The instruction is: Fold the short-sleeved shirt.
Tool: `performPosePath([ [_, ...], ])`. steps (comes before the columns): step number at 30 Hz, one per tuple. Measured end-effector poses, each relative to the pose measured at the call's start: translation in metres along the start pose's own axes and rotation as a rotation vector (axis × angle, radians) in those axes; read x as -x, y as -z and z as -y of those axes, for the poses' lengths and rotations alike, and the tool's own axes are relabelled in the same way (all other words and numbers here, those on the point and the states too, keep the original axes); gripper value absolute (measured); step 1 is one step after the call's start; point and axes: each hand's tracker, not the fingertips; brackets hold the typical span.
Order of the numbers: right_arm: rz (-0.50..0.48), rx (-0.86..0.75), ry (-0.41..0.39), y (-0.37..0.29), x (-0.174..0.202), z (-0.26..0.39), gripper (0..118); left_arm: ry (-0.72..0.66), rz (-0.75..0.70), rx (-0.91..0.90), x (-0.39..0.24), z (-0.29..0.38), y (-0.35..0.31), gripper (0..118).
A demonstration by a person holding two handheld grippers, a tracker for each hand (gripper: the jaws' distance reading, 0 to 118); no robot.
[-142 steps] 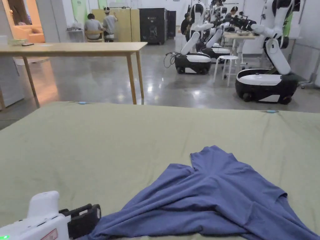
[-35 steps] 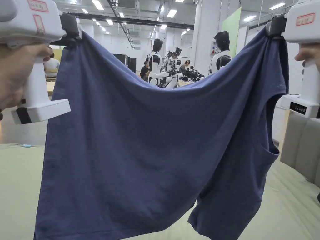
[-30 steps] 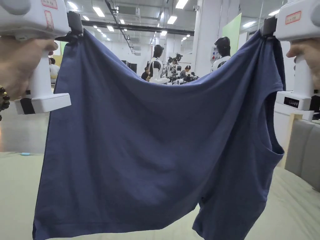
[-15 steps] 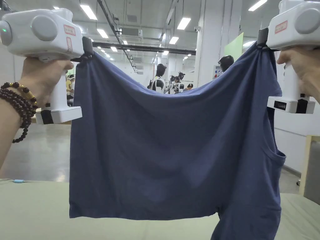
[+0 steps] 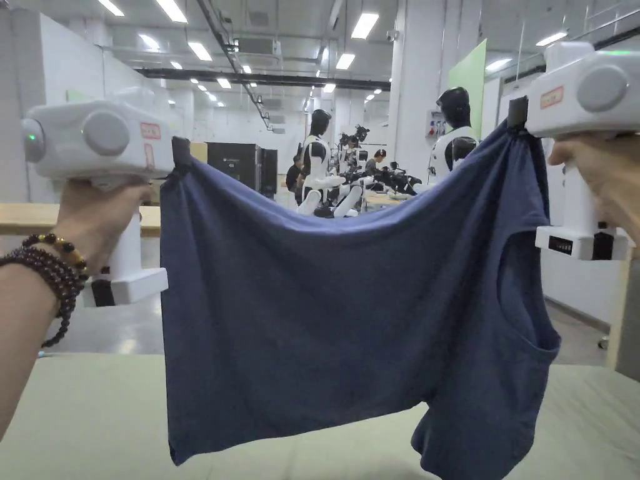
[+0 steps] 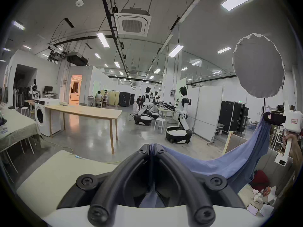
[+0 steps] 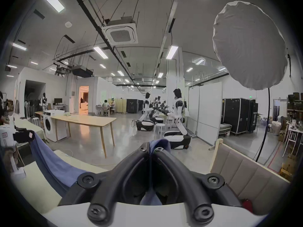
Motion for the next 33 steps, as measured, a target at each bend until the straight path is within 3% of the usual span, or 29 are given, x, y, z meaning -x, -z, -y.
performPosePath([
  [12, -0.023, 0.194, 0.035, 0.030, -0.003, 0.158, 2, -0.078, 0.017, 0.209, -0.002, 0.162, 0.028, 2],
  [20, -0.023, 0.205, 0.077, 0.009, -0.013, 0.164, 2, -0.088, 0.034, 0.212, -0.014, 0.166, 0.008, 2],
  [24, -0.062, 0.171, 0.068, -0.046, -0.015, 0.158, 2, -0.105, 0.083, 0.192, -0.020, 0.156, -0.041, 2],
  [28, -0.123, 0.149, -0.002, -0.121, -0.015, 0.174, 2, -0.195, 0.147, 0.143, -0.016, 0.173, -0.112, 2],
  [33, -0.181, 0.178, 0.060, -0.221, -0.017, 0.220, 2, -0.260, 0.174, 0.182, 0.000, 0.229, -0.215, 2],
])
